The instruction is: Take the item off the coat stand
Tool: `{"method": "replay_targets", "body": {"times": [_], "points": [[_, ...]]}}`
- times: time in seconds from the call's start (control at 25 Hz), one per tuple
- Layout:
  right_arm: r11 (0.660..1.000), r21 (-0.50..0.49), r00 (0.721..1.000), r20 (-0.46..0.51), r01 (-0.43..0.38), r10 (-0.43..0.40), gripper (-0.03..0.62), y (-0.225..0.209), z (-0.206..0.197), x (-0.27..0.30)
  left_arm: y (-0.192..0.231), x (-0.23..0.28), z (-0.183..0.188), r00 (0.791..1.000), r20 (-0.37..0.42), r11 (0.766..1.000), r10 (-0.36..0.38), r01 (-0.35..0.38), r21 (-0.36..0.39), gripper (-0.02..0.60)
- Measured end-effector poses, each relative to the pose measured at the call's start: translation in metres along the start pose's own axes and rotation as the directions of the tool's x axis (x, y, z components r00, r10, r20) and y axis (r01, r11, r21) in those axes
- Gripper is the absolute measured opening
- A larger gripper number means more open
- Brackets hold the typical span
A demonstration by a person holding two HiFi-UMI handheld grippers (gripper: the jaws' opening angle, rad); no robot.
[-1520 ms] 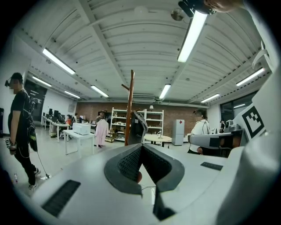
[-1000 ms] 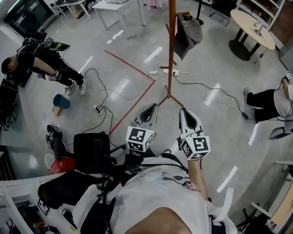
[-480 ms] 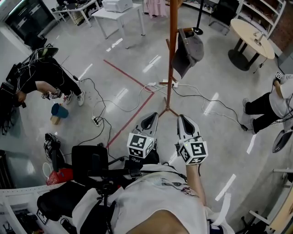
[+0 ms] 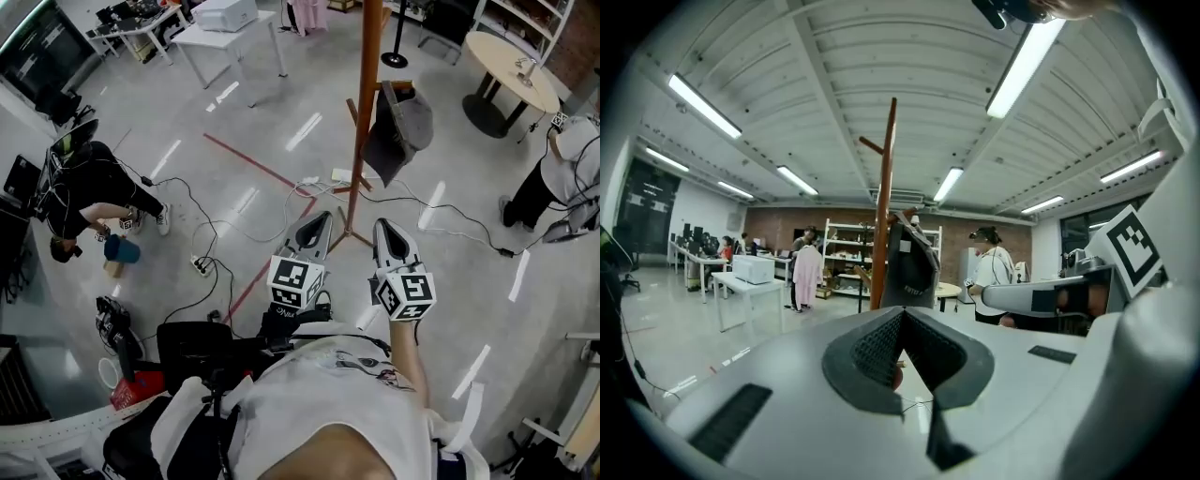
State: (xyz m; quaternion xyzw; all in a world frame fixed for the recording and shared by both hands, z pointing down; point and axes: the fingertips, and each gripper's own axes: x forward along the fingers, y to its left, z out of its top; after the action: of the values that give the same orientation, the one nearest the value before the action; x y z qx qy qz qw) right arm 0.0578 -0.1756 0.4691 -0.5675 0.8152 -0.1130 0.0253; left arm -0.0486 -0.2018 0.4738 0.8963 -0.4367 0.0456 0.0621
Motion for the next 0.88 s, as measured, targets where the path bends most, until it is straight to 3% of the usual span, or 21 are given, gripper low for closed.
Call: {"method": "replay_targets", "body": {"times": [0.32, 0.64, 0.88], "points": [[0.996, 0.031, 0.996, -0.041, 0.084, -0.082, 0.005, -0.019, -0.007, 0.035, 0.018, 0.031, -0.011, 0.998, -0.044, 0.999, -0.035, 0.034, -0.026, 0.002], [0.989, 0.069, 0.989, -0.076, 0.133, -0.127, 0.006, -0.059, -0.006, 0.055, 0.018, 0.058, -0.01, 0.999, -0.053, 0.999, 0.006, -0.008, -0.04, 0.001], [0.971, 0.092, 0.97, -0.12, 0.221, -0.21, 0.169, -0.096, -0.011, 0.07, 0.023, 0.073, -0.002, 0.999, -0.037, 0.999, 0.037, -0.039, -0.036, 0.002]]}}
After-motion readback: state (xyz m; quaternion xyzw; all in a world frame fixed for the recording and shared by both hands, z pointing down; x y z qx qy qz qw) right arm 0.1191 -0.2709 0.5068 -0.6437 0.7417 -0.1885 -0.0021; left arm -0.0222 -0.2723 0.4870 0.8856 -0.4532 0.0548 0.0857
